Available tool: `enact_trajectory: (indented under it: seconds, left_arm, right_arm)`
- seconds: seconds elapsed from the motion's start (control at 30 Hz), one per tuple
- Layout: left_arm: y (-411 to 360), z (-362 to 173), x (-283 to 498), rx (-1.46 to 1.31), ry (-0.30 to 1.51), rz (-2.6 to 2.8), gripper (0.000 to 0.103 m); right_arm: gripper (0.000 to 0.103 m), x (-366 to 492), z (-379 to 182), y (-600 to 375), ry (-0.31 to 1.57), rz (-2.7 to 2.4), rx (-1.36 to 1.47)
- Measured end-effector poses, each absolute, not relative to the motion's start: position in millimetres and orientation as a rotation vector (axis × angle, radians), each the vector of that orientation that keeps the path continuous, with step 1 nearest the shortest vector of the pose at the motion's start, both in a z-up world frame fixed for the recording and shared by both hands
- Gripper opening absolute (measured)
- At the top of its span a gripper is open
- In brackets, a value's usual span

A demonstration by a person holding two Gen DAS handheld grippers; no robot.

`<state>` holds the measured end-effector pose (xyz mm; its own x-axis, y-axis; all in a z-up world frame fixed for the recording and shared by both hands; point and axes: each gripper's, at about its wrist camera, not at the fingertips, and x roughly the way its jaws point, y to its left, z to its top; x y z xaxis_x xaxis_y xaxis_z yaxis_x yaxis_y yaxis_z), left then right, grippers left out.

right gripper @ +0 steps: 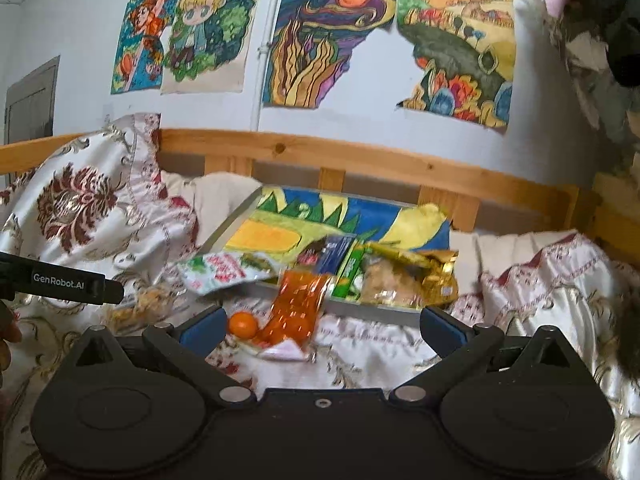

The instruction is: Organize snacks

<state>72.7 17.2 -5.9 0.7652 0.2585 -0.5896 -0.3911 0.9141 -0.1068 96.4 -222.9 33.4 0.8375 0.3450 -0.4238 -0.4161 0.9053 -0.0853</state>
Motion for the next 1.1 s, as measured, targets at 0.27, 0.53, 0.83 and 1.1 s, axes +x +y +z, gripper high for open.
enact_trajectory:
  seconds: [0.27,0.53,0.83,1.1]
  left_arm:
    - [11,-11,69,-0.142,0.61,0.352,0.102]
    - [11,-13,68,-0.117,0.622,0.361,0.102]
    - [10,-14,69,-0.111,0.625,0.364,0.102]
    - [3,-18,74,-0.051,0.662,0.359,0.102]
  right_arm:
    - [0.102,100,21,-217,0.491,0.429,-0.181]
    - [0.102,102,15,-213,0.536,0.443,-0.183]
    - [0.102,105,10,-209,0.571,0.45,-0.189]
    - [0.102,108,8,-208,0.593,0.449,-0.176]
